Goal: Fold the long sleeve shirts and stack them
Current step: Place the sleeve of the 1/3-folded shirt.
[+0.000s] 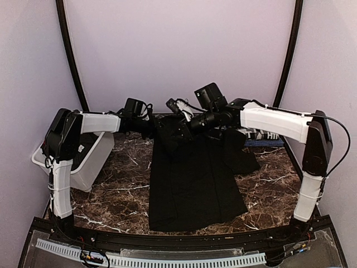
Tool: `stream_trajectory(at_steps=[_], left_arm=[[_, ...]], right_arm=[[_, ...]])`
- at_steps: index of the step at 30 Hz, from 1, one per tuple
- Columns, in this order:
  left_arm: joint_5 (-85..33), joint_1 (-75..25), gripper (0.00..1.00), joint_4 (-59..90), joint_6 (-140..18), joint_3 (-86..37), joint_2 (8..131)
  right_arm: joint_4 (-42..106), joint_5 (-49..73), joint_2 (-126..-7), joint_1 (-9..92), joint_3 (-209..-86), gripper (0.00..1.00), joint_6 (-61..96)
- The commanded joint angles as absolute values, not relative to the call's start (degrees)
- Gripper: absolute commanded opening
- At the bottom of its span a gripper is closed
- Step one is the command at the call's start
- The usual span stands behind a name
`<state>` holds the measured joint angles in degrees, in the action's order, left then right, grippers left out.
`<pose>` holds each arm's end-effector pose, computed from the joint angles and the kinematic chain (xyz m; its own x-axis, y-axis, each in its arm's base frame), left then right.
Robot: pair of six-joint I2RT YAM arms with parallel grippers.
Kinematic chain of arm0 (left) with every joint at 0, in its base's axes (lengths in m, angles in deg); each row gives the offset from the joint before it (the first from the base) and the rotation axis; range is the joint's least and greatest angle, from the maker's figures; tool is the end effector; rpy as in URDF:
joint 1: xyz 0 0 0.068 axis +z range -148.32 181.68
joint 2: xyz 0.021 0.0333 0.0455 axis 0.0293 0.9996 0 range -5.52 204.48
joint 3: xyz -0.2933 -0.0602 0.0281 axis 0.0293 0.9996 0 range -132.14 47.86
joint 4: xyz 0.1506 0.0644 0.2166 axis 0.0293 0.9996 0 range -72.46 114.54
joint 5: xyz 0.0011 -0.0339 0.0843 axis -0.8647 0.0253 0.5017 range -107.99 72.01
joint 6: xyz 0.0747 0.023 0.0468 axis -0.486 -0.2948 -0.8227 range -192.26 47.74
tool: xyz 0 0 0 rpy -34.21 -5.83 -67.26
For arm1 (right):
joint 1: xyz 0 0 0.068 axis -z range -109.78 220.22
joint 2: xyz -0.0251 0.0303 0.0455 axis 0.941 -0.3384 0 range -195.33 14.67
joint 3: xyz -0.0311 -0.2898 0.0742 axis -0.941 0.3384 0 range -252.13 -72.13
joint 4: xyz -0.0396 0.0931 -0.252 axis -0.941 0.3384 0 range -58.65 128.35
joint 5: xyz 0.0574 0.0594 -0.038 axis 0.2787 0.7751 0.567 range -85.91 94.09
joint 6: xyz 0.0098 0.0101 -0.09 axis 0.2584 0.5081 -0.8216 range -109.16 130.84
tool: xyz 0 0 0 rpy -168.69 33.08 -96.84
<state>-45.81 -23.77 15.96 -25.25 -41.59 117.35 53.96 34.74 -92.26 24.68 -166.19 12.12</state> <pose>0.4798 -0.2705 0.1915 -0.8646 -0.3049 -0.3994 0.1549 0.5943 -0.7892 0.3104 0.3756 0.3114 -0.4267 -0.4075 -0.8074 -0.8955 0.3154 0.3141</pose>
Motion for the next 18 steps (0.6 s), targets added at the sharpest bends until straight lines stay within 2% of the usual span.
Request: stream_trajectory(at_steps=[1,8,18], left_arm=[[-42.4,-22.2,0.35,20.7,-27.0,-36.6,110.3],[-39.7,-20.2,0.36,24.0,-30.5,-28.0,101.7],[-38.6,-20.0,0.36,30.7,-36.5,-25.3,95.1]], right_arm=[[58.0,36.0,-95.5,20.1,-163.3,0.00,13.0],[63.3,32.8,-100.1,16.2,-162.2,0.00,12.7],[77.2,27.6,-100.1,14.1,-168.7,0.00,13.2]])
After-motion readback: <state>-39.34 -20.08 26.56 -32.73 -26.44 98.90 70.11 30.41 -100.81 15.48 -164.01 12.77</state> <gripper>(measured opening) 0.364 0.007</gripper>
